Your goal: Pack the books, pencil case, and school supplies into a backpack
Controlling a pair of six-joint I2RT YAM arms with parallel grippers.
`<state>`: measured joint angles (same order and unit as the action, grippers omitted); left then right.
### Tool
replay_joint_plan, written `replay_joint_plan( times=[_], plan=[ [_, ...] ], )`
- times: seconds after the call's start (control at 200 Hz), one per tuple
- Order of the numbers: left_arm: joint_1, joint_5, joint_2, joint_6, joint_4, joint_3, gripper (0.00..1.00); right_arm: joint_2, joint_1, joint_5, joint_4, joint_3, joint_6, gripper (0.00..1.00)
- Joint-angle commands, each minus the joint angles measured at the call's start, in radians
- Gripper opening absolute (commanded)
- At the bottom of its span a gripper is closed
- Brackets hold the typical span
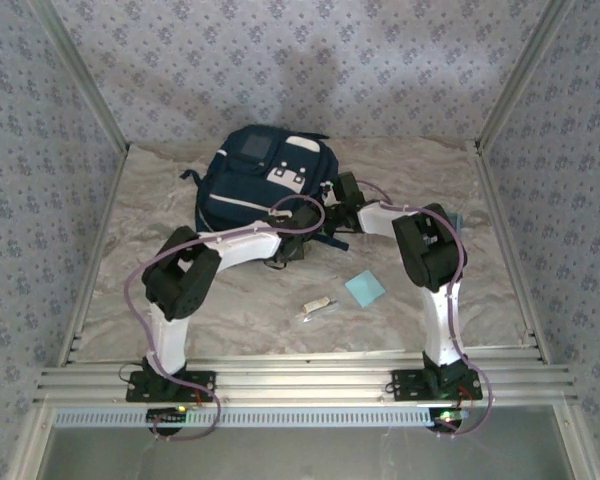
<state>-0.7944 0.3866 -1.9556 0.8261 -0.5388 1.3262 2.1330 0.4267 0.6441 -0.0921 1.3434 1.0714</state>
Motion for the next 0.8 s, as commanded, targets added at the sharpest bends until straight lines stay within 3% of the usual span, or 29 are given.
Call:
replay_joint_plan(
  times=[0.0,0.215,0.525,0.61,0.675,0.795],
  plan=[
    [0.022,-0.002,0.118,-0.072,-0.039,-0.044,0.0,-0.032,-0.08,-0.03,0.001,-0.02,-0.052,0.0],
    [0.04,-0.109,0.217,-0.139,-0.05,-0.119,0.0,-0.045,-0.174,-0.064,0.058,-0.044,-0.123,0.0],
    [0.133,-0.129,0.306,-0.197,-0.015,-0.216,0.0,-0.059,-0.297,-0.053,0.13,-0.034,-0.212,0.0],
    [0.133,-0.192,0.302,-0.205,0.021,-0.188,0.0,-0.096,-0.299,-0.045,0.148,-0.039,-0.234,0.12],
    [0.122,-0.251,0.287,-0.199,0.049,-0.158,0.0,-0.144,-0.288,-0.043,0.167,-0.05,-0.245,0.28],
    [0.072,-0.297,0.25,-0.194,0.061,-0.078,0.0,-0.27,-0.273,-0.057,0.199,-0.111,-0.272,0.49]
  ],
)
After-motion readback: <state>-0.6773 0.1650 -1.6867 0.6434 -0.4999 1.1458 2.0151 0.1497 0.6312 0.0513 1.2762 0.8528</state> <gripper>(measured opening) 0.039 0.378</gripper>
